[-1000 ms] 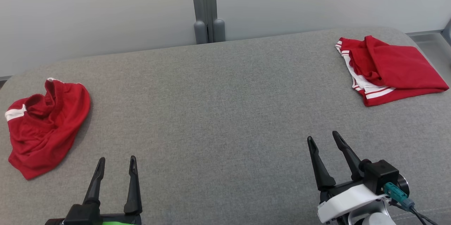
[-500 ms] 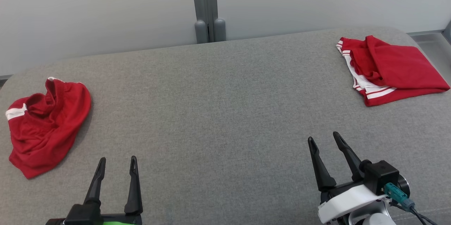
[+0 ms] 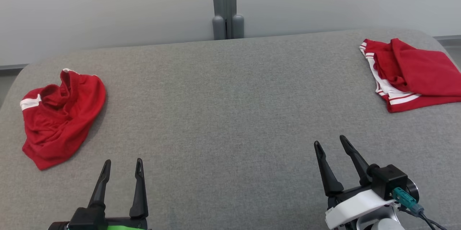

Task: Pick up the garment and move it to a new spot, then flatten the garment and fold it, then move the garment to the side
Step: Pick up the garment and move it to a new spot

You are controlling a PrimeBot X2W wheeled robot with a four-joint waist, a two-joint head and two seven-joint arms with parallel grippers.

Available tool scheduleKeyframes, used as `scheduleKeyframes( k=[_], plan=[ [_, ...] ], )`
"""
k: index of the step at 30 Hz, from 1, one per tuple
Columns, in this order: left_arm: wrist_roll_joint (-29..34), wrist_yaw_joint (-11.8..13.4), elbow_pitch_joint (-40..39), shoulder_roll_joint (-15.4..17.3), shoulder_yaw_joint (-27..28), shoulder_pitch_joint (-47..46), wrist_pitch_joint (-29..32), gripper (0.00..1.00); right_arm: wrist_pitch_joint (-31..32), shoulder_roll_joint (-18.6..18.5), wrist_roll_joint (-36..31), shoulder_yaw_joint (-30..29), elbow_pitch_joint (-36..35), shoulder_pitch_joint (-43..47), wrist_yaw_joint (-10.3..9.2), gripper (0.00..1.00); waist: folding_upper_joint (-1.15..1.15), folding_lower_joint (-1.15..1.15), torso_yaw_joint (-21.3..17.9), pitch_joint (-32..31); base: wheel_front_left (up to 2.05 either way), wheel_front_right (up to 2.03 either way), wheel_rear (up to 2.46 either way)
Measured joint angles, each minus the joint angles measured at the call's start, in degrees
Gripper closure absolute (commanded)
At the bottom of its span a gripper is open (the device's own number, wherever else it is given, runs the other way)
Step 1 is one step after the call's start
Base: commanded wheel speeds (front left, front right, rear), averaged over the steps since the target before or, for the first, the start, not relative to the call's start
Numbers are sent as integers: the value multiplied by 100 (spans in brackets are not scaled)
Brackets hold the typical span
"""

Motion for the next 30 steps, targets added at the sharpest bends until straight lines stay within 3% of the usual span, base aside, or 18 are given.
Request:
scheduleKeyframes(
  k=[30],
  plan=[
    [-122, 172, -112, 0, -46, -2, 0, 0, 0, -66, -3, 146, -170, 2, 0, 0, 0, 0, 1927, 210, 0, 0, 0]
  ],
)
